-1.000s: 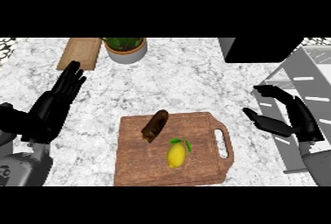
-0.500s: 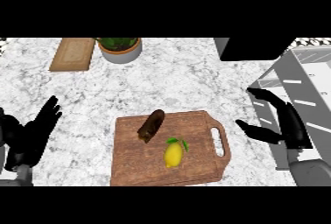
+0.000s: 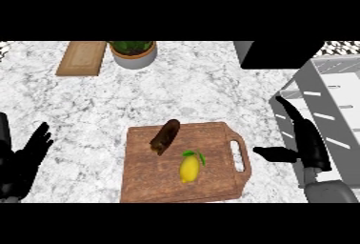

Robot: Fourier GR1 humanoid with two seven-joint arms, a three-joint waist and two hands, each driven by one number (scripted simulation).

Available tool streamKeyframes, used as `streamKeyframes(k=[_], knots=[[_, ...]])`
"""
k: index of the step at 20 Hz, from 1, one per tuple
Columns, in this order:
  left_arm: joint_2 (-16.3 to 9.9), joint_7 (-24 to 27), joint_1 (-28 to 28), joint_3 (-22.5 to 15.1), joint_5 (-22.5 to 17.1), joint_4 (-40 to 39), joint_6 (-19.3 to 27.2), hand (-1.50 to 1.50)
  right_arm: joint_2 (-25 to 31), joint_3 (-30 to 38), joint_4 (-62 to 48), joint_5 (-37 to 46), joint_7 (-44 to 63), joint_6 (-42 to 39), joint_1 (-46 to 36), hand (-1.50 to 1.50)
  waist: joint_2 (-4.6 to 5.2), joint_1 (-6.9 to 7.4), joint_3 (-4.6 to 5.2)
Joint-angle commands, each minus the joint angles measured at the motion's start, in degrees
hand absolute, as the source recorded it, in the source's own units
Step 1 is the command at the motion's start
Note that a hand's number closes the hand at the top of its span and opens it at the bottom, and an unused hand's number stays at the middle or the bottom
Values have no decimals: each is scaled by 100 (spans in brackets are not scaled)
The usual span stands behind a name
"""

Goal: Pick the lemon from the cutting board and place it in the tiered basket

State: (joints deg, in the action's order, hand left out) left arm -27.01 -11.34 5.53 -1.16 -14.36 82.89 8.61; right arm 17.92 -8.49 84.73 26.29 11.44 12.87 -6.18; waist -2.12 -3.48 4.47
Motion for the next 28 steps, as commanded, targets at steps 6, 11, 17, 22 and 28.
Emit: streamKeyframes(k=[6,11,17,22,28], knots=[[-41,193,145,26,-44,-41,-183,0,-1161,-285,14,-39,1329,120,604,-150,148,41,-410],[-82,398,119,4,-7,-156,-376,0,-1755,-927,690,260,3126,411,680,-150,165,219,-412],[-70,405,31,29,24,-132,-466,0,-1784,-1994,1876,925,5903,506,491,-150,178,322,-431],[-18,563,-36,140,12,-467,-656,0,-1789,-2335,2135,1395,6677,406,735,-150,198,321,-438],[238,528,-336,39,287,-651,-473,0,-1790,-2660,2816,1519,6878,467,1192,-150,204,315,-442]])
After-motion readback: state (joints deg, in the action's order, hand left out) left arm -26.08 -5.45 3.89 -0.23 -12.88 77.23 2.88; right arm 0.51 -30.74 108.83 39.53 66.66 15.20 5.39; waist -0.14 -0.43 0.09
